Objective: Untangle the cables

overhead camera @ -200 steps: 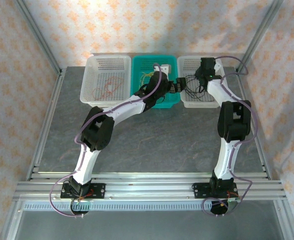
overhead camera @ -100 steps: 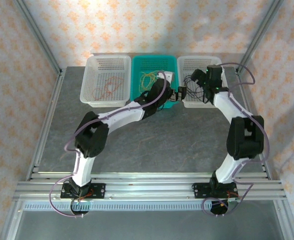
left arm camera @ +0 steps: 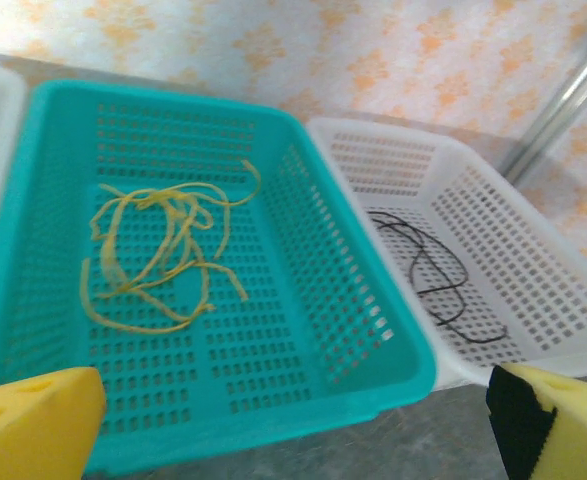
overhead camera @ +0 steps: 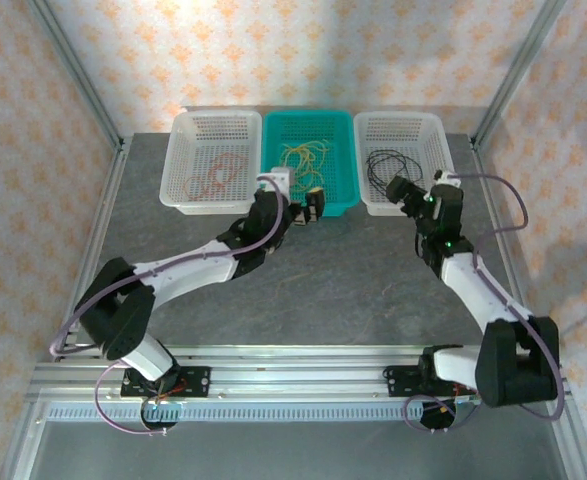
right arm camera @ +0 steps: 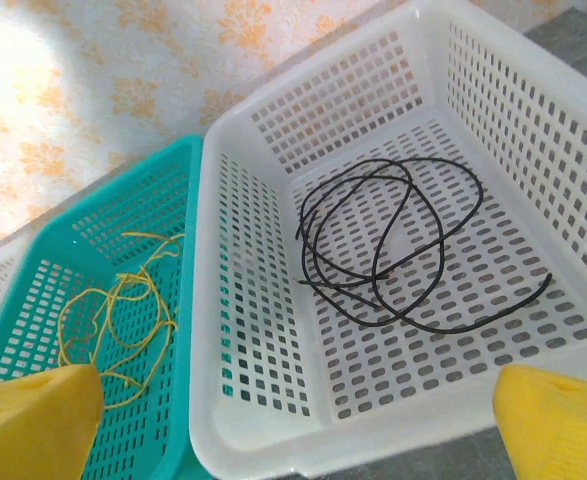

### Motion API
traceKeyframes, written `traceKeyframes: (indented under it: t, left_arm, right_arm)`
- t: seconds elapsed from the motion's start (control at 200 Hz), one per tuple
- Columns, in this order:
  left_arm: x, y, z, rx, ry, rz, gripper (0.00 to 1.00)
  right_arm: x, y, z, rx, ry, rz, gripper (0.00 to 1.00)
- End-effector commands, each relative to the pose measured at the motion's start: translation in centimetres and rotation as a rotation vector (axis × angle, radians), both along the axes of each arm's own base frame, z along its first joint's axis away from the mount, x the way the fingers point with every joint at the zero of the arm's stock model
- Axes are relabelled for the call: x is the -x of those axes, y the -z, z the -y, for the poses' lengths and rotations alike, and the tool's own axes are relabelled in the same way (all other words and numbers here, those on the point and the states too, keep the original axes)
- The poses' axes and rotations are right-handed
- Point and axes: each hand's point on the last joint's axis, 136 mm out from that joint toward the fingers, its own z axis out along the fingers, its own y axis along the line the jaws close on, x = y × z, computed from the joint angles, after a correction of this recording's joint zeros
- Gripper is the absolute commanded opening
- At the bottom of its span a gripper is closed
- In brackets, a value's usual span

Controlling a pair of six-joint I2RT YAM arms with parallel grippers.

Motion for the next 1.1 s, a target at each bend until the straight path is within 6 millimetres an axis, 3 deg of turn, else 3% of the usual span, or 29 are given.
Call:
traceKeyframes:
  t: [0.0,0.21,0.295,0.441,0.681,0.871,1.091]
  left_arm:
    - [0.7,-1.7,-4.1,0.071,-0.126,0.086,0.99]
    - [3.4,0.9,-11.0,0.084,-0.279,0.104,0.99]
    - [4.2,1.8,-13.7,0.058,-0.332,0.111,0.99]
    - [6.3,1.7,-17.5,-0.011,-0.39,0.21,0.99]
    - [8.0,3.4,-24.9,-0.119,-0.606,0.134,0.99]
    - [9.3,4.5,-28.3,-0.145,-0.669,0.144,0.99]
    - [8.3,4.5,-29.5,-0.243,-0.694,0.149,1.0]
  right_arm:
    - [1.4,-2.6,0.4,0.021,0.014,0.134,1.0]
    - [4.2,0.0,3.4,0.02,0.185,0.134,1.0]
    - [4.6,0.5,3.8,0.034,0.203,0.137,1.0]
    - [4.8,0.6,4.5,0.056,0.235,0.15,1.0]
    - [5.9,1.7,5.8,0.081,0.304,0.213,1.0]
    - [7.6,3.2,6.5,0.194,0.316,0.277,1.0]
    - [6.2,5.7,6.9,0.28,0.317,0.177,1.0]
